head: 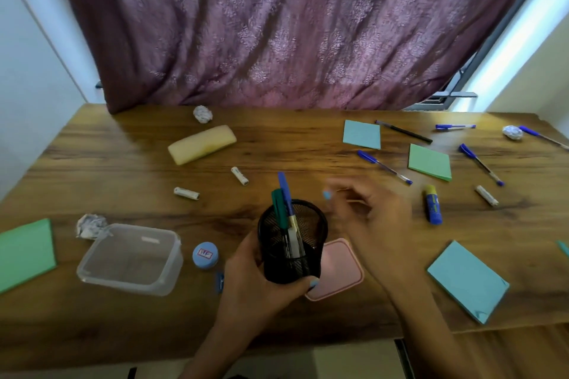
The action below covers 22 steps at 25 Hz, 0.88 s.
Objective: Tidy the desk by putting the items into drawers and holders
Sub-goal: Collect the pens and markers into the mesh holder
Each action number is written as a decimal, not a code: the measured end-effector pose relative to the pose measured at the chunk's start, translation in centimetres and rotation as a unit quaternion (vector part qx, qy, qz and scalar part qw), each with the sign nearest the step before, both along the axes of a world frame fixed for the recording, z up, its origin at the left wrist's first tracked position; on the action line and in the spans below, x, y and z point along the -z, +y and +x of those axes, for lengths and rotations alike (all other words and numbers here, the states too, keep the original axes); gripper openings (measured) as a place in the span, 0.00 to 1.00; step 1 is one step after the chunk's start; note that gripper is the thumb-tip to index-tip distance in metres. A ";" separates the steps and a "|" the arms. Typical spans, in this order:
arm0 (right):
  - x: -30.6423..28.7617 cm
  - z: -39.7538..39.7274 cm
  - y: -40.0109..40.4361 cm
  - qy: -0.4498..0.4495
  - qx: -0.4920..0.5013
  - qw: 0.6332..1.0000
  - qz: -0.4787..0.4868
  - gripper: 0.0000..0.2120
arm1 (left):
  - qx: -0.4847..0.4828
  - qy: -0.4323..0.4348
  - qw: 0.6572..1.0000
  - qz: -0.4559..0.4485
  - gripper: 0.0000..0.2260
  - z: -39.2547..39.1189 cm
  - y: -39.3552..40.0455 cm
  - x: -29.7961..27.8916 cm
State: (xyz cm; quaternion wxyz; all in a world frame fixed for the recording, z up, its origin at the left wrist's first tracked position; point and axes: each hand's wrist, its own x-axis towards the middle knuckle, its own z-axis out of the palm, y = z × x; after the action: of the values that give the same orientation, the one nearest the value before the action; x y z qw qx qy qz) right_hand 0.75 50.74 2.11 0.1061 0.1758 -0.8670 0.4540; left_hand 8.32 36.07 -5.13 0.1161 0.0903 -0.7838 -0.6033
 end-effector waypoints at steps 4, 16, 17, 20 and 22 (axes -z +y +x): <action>1.3 -1.1 -1.6 -0.070 0.009 0.995 0.065 0.13 | -0.062 0.013 0.998 -0.020 0.33 1.6 -3.4 -3.0; 9.6 2.2 -11.1 -0.114 -0.321 0.905 0.256 0.13 | -0.160 0.027 0.984 -0.080 0.31 4.7 -10.2 -5.3; 9.5 2.4 -11.2 -0.104 -0.323 0.904 0.259 0.11 | -0.156 0.029 0.984 -0.080 0.31 4.7 -10.3 -5.0; 9.0 2.4 -11.1 -0.088 -0.308 0.914 0.250 0.05 | -0.130 0.036 0.989 -0.063 0.32 4.7 -10.2 -4.9; 8.4 1.6 -10.4 -0.095 -0.265 0.929 0.239 0.05 | -0.112 0.039 0.991 -0.055 0.32 4.5 -10.0 -4.8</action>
State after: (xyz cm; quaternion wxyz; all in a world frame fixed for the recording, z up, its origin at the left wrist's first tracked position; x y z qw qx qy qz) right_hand 2.36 40.32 -6.31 -0.1464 0.3757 -0.8776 0.2592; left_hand 12.85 26.05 -0.29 0.2185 0.1473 -0.7955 -0.5456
